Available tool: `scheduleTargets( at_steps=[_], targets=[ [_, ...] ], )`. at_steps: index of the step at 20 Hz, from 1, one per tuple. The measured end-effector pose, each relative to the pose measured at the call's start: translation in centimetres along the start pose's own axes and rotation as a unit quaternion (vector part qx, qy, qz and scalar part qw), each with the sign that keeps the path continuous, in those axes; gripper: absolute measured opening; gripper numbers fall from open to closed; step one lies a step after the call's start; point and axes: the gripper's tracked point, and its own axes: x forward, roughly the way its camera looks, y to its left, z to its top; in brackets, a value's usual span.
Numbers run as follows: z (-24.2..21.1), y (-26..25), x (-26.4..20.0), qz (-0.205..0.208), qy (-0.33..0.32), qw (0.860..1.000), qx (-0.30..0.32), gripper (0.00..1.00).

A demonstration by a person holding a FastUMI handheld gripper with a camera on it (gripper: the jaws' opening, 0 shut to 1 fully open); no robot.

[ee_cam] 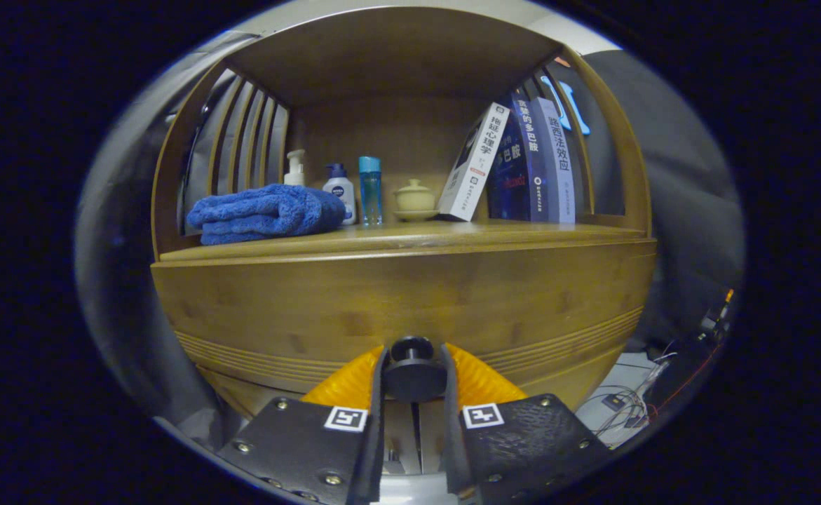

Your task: Pull open the drawer, take out the items inside it, and place them on the countertop above the cabinet.

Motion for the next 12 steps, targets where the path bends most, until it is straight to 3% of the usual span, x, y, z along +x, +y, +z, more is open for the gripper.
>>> scheduleTargets(
  at_steps=[12],
  targets=[
    [-1.3, -0.5, -7.1, -0.002, 0.025, 1.0, -0.002, 0.35]
  ],
)
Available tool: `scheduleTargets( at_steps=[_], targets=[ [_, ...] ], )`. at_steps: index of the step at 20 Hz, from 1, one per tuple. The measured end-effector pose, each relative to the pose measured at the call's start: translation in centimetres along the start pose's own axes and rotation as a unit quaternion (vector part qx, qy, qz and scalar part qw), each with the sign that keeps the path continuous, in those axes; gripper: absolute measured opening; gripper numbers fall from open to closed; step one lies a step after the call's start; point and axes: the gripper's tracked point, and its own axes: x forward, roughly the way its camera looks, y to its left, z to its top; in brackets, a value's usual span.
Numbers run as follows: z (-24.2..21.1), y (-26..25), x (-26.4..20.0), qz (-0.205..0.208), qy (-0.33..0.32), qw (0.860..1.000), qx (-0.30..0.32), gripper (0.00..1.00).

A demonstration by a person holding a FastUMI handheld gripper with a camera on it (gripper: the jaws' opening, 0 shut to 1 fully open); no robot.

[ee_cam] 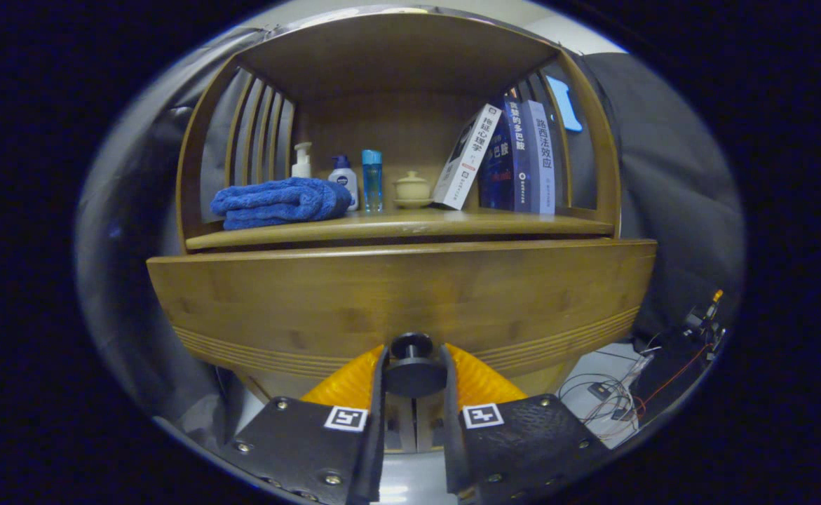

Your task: Pull open the drawer, take out the items inside it, and place them on the countertop above the cabinet.

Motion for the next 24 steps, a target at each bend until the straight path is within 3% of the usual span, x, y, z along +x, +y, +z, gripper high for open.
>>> scheduleTargets(
  at_steps=[11, 24],
  targets=[
    [-2.9, -0.8, -7.9, 0.022, 0.021, 0.999, -0.031, 0.35],
    [-3.3, -1.0, -10.2, 0.006, 0.024, 0.999, -0.037, 0.35]
  ],
)
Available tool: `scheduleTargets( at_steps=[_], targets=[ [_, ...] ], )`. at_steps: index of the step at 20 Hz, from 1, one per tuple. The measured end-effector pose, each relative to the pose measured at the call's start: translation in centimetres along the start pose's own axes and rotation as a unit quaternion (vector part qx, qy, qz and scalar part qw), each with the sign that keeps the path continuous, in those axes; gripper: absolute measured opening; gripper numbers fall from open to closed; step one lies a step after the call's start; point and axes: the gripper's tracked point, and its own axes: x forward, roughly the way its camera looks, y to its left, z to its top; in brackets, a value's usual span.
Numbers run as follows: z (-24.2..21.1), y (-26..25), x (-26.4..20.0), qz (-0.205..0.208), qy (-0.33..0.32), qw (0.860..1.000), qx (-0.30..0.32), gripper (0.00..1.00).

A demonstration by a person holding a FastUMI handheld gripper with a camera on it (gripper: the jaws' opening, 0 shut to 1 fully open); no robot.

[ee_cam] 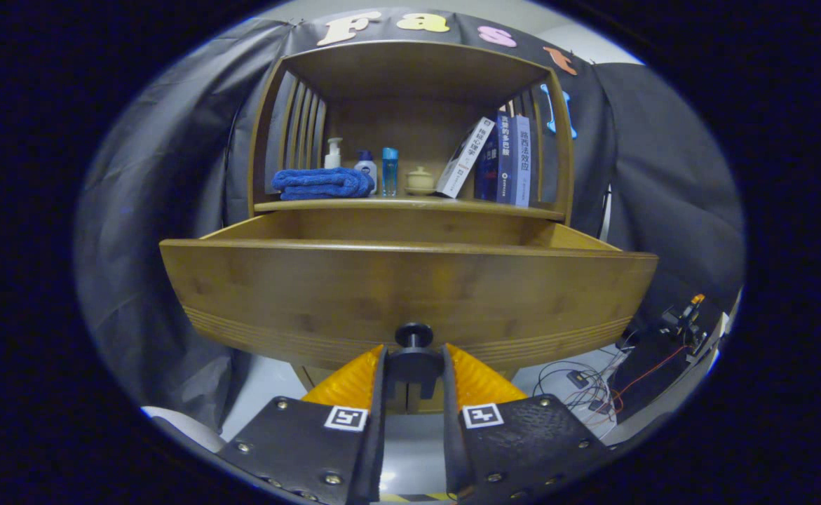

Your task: Pull open the drawer, take out the items inside it, and place them on the countertop above the cabinet.

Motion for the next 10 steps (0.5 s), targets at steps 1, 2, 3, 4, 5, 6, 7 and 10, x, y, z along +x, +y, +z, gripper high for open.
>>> scheduleTargets(
  at_steps=[1, 2, 3, 4, 5, 6, 7, 10],
  targets=[
    [0.0, 0.1, 0.0, -0.001, 0.004, 1.0, 0.001, 0.35],
    [-0.1, 0.1, -0.3, -0.003, 0.006, 1.0, 0.0, 0.35],
    [-0.1, -0.1, -0.2, -0.005, 0.006, 1.0, -0.003, 0.35],
    [-0.2, 0.0, -0.2, -0.006, 0.007, 1.0, 0.001, 0.35],
    [-0.1, 0.0, -0.1, -0.006, 0.003, 1.0, 0.008, 0.35],
    [-0.2, 0.1, 0.0, -0.005, 0.001, 1.0, 0.013, 0.35],
    [-0.4, -0.2, -0.5, -0.002, -0.003, 1.0, 0.012, 0.35],
    [-0.6, -0.1, -1.2, 0.009, -0.016, 0.999, 0.032, 0.35]
  ],
)
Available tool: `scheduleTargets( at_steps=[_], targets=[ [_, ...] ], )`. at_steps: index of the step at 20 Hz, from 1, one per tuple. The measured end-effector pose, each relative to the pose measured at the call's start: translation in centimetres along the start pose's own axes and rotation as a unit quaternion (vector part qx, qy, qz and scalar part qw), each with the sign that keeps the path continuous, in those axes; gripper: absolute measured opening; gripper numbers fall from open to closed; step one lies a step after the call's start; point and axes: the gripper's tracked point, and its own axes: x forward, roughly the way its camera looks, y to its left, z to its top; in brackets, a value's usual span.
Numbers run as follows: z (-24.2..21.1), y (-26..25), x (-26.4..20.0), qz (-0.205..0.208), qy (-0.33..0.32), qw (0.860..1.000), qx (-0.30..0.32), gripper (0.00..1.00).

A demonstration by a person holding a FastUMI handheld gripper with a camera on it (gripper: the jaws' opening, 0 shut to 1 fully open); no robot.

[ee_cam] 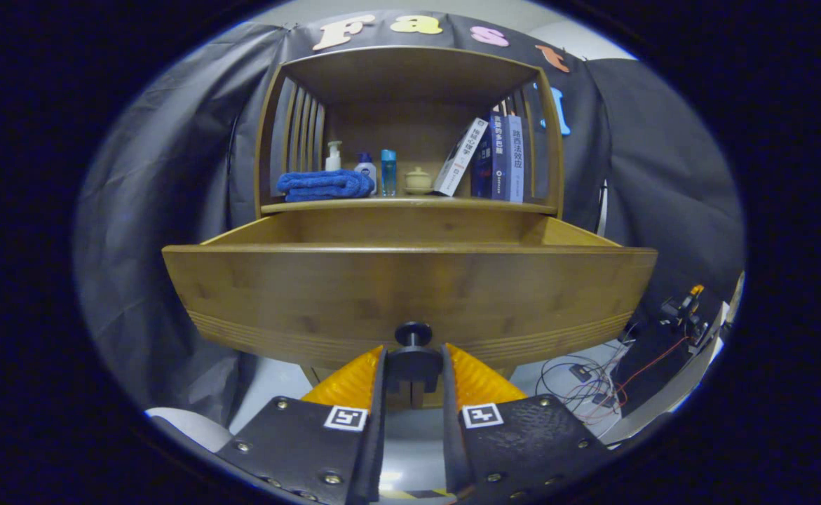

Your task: Pull open the drawer, take out the items inside it, and place them on the countertop above the cabinet.

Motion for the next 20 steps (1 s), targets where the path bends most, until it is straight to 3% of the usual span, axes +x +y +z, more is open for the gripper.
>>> scheduleTargets(
  at_steps=[3, 9, 16, 20],
  targets=[
    [0.3, 0.0, -1.3, 0.016, -0.019, 0.999, 0.041, 0.43],
    [0.4, 0.5, -6.0, 0.017, -0.027, 0.998, 0.057, 0.55],
    [5.8, -0.1, -7.8, -0.004, -0.042, 0.997, 0.061, 0.97],
    [9.7, 0.2, -6.4, 0.0, -0.042, 0.998, 0.048, 0.97]
  ],
)
